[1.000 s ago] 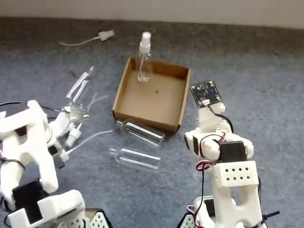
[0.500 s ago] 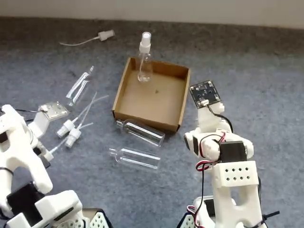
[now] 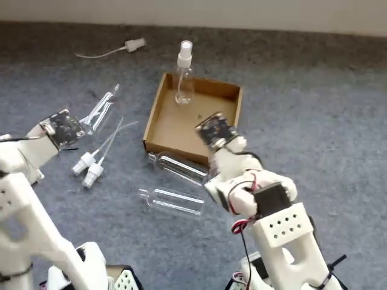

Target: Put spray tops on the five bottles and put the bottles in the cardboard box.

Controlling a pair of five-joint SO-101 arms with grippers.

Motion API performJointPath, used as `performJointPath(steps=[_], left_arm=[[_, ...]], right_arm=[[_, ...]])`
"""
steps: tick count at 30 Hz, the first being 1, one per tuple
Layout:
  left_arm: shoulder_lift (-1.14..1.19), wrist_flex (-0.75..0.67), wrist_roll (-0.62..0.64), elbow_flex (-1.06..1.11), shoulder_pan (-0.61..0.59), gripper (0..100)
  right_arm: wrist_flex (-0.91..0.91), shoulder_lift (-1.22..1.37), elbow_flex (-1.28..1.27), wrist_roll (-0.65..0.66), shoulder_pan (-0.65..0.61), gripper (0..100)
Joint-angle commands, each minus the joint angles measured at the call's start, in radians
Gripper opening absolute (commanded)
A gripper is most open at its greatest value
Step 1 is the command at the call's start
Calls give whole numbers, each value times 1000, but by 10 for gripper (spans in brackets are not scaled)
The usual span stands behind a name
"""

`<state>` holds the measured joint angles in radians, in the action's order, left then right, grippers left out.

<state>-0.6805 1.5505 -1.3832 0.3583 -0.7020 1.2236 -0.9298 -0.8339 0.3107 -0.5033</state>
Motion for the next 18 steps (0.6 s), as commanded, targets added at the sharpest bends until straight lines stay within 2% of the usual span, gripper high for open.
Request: performJointPath(steps=[1,5,11,13,18], left_arm=[[-159,117,-408,-147,90,11],[-179,192,-405,-228,165,11],[-177,203,-405,-234,211,11],[-177,203,-399,-197,242,11],[-176,195,-265,56,300,11]], right_arm=[[-12,-22,74,8,-107,19],[-16,-101,71,12,-102,19],[-38,-383,-90,25,-44,19],[-38,-415,-142,9,-42,19],[-30,-326,-182,-15,28,19]])
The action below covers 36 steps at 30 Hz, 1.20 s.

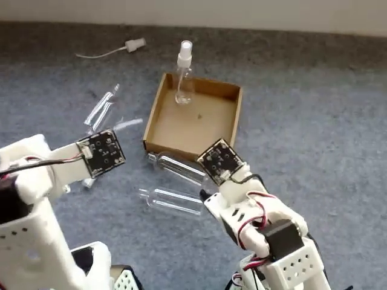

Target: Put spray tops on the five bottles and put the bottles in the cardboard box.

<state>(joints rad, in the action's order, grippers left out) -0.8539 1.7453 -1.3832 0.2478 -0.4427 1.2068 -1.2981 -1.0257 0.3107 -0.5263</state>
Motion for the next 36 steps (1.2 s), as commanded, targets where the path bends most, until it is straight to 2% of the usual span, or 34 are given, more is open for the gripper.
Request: performJointPath(steps=[1,3,7,10,13,18,24,31,34,36], left_arm=[[-2,0,-273,242,41,11],[-2,-38,-269,400,41,11],[-4,-247,-190,676,39,11],[-4,-334,-186,789,41,11],[-4,-354,-183,806,33,14],[-4,-373,-183,808,-58,25],[-4,-446,-180,809,-183,197],[-12,-537,-178,800,-278,204],[-5,-578,-66,785,-308,204],[-4,-568,127,733,-311,204]], right_arm=[[-13,70,10,-15,68,19],[-13,124,12,-17,88,19],[-19,177,12,-28,90,19],[-13,177,12,-28,90,19],[-13,177,12,-28,90,19],[-12,177,12,-28,90,19],[-12,177,12,-28,90,19],[-10,177,12,-28,88,19],[7,177,12,-28,87,19],[4,177,12,-28,87,19]])
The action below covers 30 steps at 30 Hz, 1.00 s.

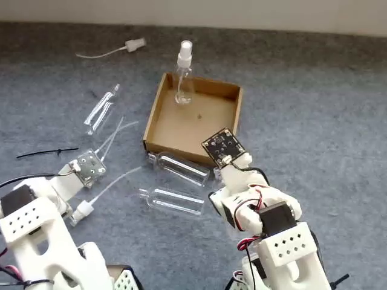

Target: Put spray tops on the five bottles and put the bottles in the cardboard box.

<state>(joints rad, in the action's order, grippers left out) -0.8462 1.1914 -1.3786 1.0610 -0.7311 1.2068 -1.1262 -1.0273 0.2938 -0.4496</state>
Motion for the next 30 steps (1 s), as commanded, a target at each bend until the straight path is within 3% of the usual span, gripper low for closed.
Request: performJointPath(steps=[1,5,8,10,12,24,30], left_arm=[[-12,3,270,-119,-21,204],[-10,173,813,-202,15,204],[-10,238,1054,-186,128,204],[4,252,1146,-157,225,206],[35,235,1180,-113,272,207],[432,32,1183,-62,274,204],[507,-38,888,-111,163,162]], right_arm=[[2,5,13,-11,10,19],[1,5,19,-11,8,19],[15,7,44,-14,8,19],[31,7,59,-38,8,19],[51,7,73,-44,10,19],[58,7,81,-46,10,19],[58,7,77,-44,10,19]])
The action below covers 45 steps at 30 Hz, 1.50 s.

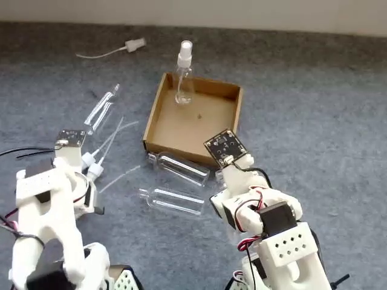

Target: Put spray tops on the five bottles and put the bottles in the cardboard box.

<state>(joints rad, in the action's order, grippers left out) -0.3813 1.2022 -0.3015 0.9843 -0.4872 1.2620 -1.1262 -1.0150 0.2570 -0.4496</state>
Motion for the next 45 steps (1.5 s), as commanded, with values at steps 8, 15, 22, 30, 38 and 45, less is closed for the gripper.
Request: performJointPath(steps=[8,15,22,30,38,45], left_arm=[[53,-46,-471,-239,-311,109],[53,-48,-612,-315,-403,109],[79,-55,-555,-352,-573,104],[407,118,-138,-387,-582,110],[552,302,117,-547,-452,193],[424,152,-43,-553,-521,222]], right_arm=[[2,7,70,-6,10,19],[2,7,70,-6,10,19],[8,7,68,-6,10,19],[8,7,70,-9,10,19],[10,7,67,-9,10,19],[2,7,65,-9,10,19]])
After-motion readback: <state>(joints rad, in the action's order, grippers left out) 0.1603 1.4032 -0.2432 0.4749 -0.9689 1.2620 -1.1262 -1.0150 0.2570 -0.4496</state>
